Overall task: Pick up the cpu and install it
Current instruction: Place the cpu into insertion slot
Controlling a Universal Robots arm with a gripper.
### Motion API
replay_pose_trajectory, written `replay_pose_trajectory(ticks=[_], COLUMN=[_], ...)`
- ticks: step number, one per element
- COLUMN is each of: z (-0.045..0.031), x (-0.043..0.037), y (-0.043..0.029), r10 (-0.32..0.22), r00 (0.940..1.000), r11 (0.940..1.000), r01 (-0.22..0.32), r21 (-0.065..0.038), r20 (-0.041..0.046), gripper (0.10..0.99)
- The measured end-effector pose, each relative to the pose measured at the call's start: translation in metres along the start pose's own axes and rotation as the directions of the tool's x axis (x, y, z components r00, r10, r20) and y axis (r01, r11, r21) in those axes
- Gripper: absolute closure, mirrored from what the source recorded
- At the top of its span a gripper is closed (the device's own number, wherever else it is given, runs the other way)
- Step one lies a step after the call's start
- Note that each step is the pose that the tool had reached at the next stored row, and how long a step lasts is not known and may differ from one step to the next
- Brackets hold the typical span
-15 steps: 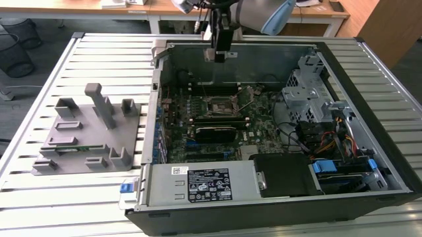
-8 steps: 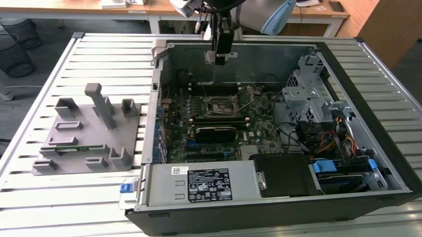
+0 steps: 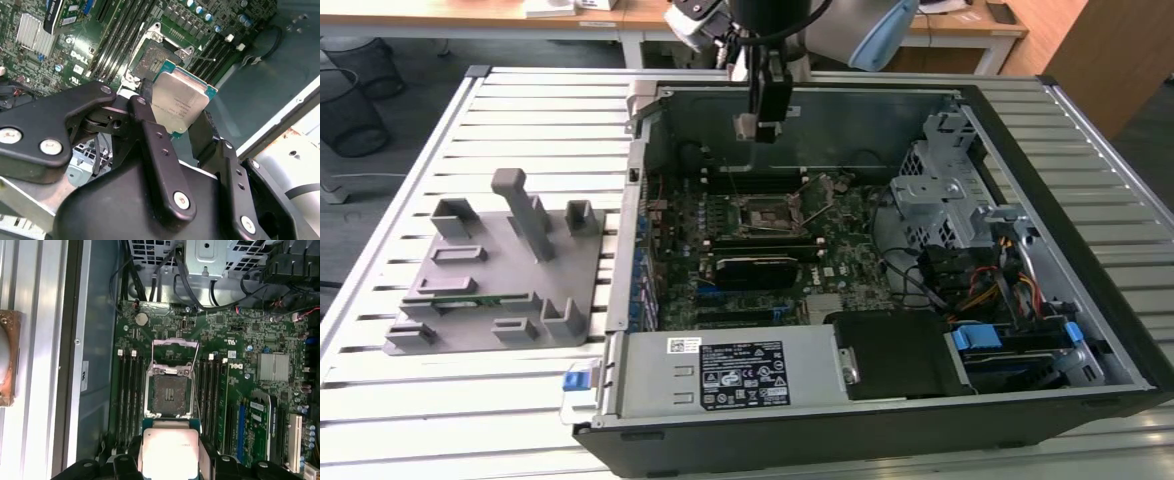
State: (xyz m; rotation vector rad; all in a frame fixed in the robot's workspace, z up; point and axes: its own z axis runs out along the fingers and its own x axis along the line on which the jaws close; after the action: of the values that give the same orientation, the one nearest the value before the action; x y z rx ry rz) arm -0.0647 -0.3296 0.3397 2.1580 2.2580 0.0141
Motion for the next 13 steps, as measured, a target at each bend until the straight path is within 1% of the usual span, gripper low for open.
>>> replay_pose_trajectory(ticks=[4, 8, 11, 13], z=[0.0056, 0.0098, 0.0126, 0.0159], x=[-0.0005, -0.0007, -0.0007, -0.0007], y=[0.0015, 0.0073, 0.0075, 0.0074], r10=[0.0, 0.0, 0.0, 0.0], r00=[1.0, 1.0, 1.0, 1.0], r11=[1.0, 1.0, 1.0, 1.0], r01=[0.0, 0.0, 0.0, 0.0], r21=[0.0, 0.003, 0.003, 0.003], r20=[0.0001, 0.0001, 0.0, 0.0001], gripper=[0.553, 0.553, 0.553, 0.553])
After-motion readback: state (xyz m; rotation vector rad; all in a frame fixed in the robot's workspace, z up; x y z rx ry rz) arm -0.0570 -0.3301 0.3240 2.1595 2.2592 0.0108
